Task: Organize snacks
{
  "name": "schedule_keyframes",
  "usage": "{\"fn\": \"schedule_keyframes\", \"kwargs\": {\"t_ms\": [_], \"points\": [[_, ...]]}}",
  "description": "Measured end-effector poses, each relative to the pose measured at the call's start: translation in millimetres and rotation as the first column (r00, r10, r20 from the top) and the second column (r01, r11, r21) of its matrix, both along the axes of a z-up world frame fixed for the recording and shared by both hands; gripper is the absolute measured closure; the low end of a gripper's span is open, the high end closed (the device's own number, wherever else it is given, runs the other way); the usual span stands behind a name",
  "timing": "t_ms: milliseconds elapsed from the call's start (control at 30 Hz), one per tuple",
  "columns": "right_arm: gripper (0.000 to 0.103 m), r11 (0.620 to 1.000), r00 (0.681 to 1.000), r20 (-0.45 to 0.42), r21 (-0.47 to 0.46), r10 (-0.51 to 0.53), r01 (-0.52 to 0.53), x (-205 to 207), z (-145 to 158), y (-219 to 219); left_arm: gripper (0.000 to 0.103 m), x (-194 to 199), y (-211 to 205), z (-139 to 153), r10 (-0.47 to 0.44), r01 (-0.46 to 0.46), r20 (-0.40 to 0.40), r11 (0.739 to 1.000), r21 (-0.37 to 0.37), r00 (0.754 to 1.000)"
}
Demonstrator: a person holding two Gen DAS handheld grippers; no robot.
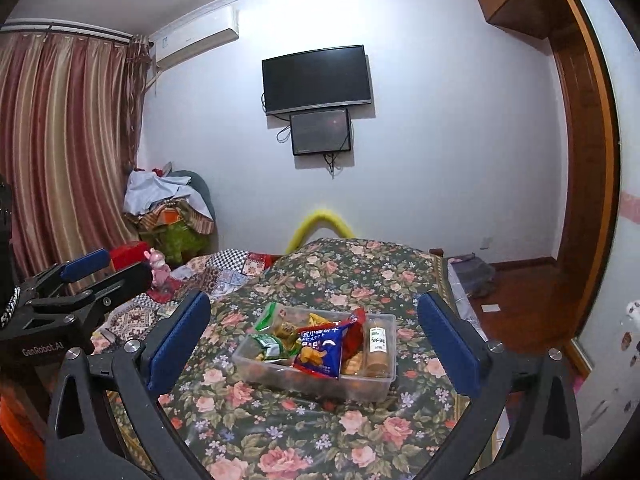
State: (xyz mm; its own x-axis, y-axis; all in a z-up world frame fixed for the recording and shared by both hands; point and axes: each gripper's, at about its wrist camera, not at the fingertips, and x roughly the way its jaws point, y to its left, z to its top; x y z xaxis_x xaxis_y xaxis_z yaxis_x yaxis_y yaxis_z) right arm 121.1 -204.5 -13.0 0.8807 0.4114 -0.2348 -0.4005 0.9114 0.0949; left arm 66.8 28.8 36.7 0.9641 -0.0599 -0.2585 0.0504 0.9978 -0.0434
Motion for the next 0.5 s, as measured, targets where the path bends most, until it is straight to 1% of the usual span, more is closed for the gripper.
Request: {"fn": "schedule_keyframes", "kwargs": {"t_ms": [133, 500], "points": [[0.0, 1.0, 1.0, -0.003, -0.001, -0.007, 0.007, -1.6, -2.1, -0.9, 0.0, -3.1, -2.0, -3.0, 0.003, -0.003, 0.006, 1.0, 0.008, 1.0], [0.0, 1.0, 1.0, -0.007, -0.009, -0.014, 0.014, -0.9, -5.4, 0.2, 0.0, 2.5, -2.8, -9.3, -0.003, 0.003, -0.02, 1.0, 0.004, 1.0]]}}
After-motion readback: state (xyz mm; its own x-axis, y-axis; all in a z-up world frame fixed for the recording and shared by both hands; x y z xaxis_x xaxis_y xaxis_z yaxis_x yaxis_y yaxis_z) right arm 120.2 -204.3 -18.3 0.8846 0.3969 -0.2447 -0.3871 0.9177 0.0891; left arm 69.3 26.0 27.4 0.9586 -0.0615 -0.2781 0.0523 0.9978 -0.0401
